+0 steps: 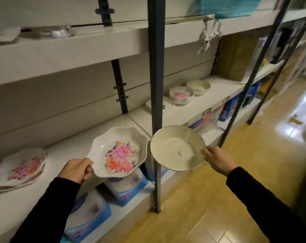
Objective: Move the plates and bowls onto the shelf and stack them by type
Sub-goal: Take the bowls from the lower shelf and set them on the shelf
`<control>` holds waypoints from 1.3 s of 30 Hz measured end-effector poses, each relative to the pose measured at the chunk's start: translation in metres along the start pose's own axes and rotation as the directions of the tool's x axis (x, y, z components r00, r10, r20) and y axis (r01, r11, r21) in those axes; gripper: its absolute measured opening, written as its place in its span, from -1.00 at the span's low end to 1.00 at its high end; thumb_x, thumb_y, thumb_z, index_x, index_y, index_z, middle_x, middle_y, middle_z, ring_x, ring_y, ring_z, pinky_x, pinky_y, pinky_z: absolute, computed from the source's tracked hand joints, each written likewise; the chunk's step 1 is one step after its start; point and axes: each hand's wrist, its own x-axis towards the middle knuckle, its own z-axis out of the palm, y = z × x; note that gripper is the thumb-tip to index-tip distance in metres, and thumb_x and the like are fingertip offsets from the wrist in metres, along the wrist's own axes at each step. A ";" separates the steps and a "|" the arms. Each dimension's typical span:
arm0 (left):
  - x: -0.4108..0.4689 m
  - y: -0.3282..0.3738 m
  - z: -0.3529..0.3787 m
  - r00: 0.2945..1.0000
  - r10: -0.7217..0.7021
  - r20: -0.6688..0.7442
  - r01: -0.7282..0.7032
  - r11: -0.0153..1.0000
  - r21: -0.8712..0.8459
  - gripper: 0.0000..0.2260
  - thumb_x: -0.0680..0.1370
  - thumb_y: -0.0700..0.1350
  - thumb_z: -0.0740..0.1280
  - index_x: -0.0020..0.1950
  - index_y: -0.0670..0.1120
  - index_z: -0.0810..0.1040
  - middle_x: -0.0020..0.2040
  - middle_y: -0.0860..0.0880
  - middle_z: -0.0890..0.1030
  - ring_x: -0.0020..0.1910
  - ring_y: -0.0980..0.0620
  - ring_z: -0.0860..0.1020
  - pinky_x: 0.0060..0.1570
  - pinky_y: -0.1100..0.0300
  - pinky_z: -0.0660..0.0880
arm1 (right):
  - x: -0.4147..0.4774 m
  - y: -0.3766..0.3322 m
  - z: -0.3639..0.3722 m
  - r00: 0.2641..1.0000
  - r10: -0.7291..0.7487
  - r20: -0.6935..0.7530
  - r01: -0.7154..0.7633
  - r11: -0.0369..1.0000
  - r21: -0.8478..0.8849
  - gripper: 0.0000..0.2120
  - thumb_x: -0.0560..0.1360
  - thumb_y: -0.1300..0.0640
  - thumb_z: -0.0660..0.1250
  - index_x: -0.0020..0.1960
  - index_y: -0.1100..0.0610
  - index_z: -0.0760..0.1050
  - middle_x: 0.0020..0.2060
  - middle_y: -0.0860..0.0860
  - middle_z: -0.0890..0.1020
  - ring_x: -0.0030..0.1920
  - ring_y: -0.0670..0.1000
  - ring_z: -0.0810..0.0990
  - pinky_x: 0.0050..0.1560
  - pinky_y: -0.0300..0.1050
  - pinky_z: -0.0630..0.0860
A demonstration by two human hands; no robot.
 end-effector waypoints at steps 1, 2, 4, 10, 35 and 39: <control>-0.003 0.005 0.017 1.000 0.011 0.014 -0.011 1.000 0.011 -0.67 0.51 -0.24 0.20 -0.47 -0.16 0.32 -0.65 0.02 0.27 -0.71 0.13 0.18 -0.64 0.39 0.08 | 0.002 0.012 -0.009 1.000 0.015 -0.007 -0.015 1.000 0.004 -0.72 0.57 0.12 0.12 -0.26 0.23 0.39 -0.30 0.16 0.48 -0.25 0.10 0.42 -0.22 -0.08 0.26; -0.007 0.010 0.033 0.999 0.020 0.029 -0.021 0.999 0.028 -0.67 0.52 -0.24 0.20 -0.46 -0.17 0.32 -0.66 0.03 0.26 -0.73 0.14 0.18 -0.66 0.40 0.08 | 0.004 0.024 -0.019 1.000 0.027 -0.015 -0.027 1.000 0.004 -0.70 0.58 0.11 0.12 -0.24 0.25 0.41 -0.29 0.16 0.49 -0.24 0.11 0.42 -0.21 -0.08 0.27; -0.012 0.021 0.065 0.997 0.031 0.066 -0.035 0.998 0.051 -0.67 0.52 -0.24 0.19 -0.46 -0.17 0.31 -0.69 0.05 0.24 -0.75 0.16 0.16 -0.66 0.40 0.07 | 0.009 0.047 -0.037 0.999 0.043 -0.032 -0.043 0.999 -0.002 -0.69 0.58 0.10 0.11 -0.20 0.27 0.45 -0.27 0.16 0.51 -0.23 0.12 0.44 -0.21 -0.08 0.28; -0.020 0.057 0.147 0.989 0.026 0.146 -0.031 0.999 0.031 -0.68 0.53 -0.24 0.18 -0.45 -0.17 0.31 -0.71 0.06 0.24 -0.77 0.17 0.14 -0.72 0.45 0.05 | 0.026 0.107 -0.084 0.992 0.100 -0.075 -0.099 0.995 0.014 -0.71 0.58 0.11 0.10 -0.25 0.21 0.39 -0.34 0.11 0.46 -0.26 0.12 0.42 -0.25 -0.07 0.27; 0.110 0.178 0.349 0.996 0.080 0.036 -0.080 0.997 -0.010 -0.66 0.54 -0.24 0.18 -0.45 -0.15 0.30 -0.60 0.05 0.26 -0.53 0.05 0.18 -0.67 0.41 0.17 | 0.278 0.182 -0.176 0.987 0.147 -0.059 -0.147 0.989 -0.007 -0.71 0.60 0.07 0.08 -0.06 0.21 0.50 -0.11 0.16 0.56 -0.10 0.13 0.49 -0.10 -0.12 0.34; 0.136 0.189 0.368 0.999 0.048 -0.017 -0.048 0.999 0.023 -0.66 0.54 -0.25 0.18 -0.45 -0.15 0.28 -0.54 -0.01 0.25 -0.49 0.03 0.18 -0.54 0.29 0.19 | 0.328 0.191 -0.181 0.992 0.124 -0.014 -0.125 0.992 -0.014 -0.68 0.60 0.05 0.09 -0.03 0.23 0.53 -0.11 0.17 0.57 -0.06 0.15 0.53 -0.04 -0.06 0.41</control>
